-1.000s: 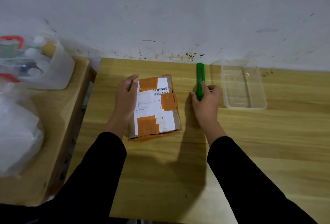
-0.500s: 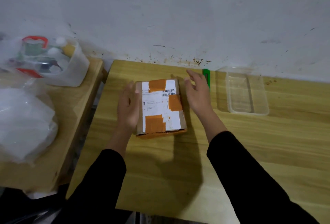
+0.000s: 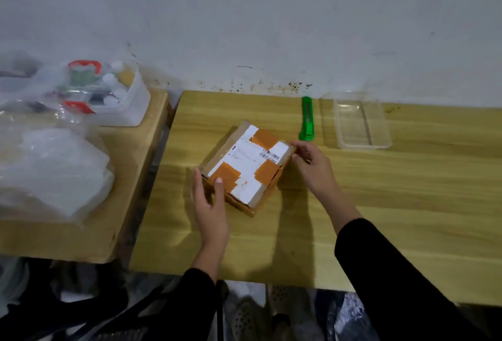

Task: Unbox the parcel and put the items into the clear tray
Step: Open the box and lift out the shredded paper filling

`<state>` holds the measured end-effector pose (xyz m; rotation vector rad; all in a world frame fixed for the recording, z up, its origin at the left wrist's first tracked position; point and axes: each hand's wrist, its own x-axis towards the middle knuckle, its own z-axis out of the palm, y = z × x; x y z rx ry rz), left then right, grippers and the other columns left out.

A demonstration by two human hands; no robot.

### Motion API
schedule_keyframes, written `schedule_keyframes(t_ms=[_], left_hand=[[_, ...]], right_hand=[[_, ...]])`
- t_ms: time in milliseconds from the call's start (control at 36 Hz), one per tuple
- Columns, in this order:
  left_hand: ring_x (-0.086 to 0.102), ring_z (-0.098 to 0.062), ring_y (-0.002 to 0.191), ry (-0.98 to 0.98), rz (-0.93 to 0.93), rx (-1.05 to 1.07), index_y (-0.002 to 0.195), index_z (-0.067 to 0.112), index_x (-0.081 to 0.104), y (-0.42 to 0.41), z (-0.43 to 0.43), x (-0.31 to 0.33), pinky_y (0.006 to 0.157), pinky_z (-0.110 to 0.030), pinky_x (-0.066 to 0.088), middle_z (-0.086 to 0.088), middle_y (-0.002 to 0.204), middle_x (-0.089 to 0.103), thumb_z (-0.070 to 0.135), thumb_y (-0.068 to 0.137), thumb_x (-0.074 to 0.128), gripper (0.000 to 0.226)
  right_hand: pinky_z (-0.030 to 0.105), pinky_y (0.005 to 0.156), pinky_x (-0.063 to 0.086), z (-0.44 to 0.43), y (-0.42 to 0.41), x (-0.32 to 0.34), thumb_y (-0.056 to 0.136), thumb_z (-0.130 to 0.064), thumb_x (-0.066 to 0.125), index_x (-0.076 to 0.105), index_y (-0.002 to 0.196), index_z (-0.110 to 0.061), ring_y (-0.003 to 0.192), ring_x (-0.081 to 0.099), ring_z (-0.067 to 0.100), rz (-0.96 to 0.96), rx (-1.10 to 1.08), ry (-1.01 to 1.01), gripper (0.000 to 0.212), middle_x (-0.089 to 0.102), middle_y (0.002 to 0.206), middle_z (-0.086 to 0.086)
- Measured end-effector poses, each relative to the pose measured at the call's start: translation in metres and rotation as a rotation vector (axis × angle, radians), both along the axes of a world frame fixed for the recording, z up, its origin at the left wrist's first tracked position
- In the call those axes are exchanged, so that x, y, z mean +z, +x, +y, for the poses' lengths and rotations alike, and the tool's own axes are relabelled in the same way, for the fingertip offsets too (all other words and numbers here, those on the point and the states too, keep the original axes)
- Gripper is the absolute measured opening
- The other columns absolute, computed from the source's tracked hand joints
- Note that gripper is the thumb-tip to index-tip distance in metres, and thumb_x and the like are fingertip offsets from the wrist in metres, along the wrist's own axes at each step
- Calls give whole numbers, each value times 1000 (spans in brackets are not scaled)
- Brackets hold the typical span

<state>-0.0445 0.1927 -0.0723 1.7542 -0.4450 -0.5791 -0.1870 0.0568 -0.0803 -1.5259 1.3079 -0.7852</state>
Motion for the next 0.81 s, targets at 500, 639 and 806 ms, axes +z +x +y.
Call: schedule_keyframes(t_ms=[500, 639, 806], left_hand=[[41, -4, 119, -166, 440, -310, 142, 4, 34, -28, 1, -4, 75, -3, 47, 7, 134, 40, -10, 93, 38, 51], [43, 0, 115, -161, 414, -302, 142, 8, 36, -32, 5, -5, 73, -2, 45, 12, 127, 41, -5, 96, 37, 47], [46, 2, 109, -121, 443, -305, 141, 11, 38, -29, 6, -2, 73, -4, 47, 14, 124, 43, -4, 96, 38, 47]], right_hand=[[14, 94, 39, 126, -94, -7, 78, -15, 71, 68, 97, -10, 103, 51, 9, 208, -33, -430, 20, 55, 106, 3], [21, 92, 43, 118, -91, -6, 83, -23, 63, 70, 97, -10, 99, 56, 19, 267, 164, -552, 20, 63, 104, 9], [33, 82, 50, 113, -92, -8, 85, -19, 61, 71, 96, -10, 95, 57, 19, 271, 242, -578, 17, 65, 100, 7]])
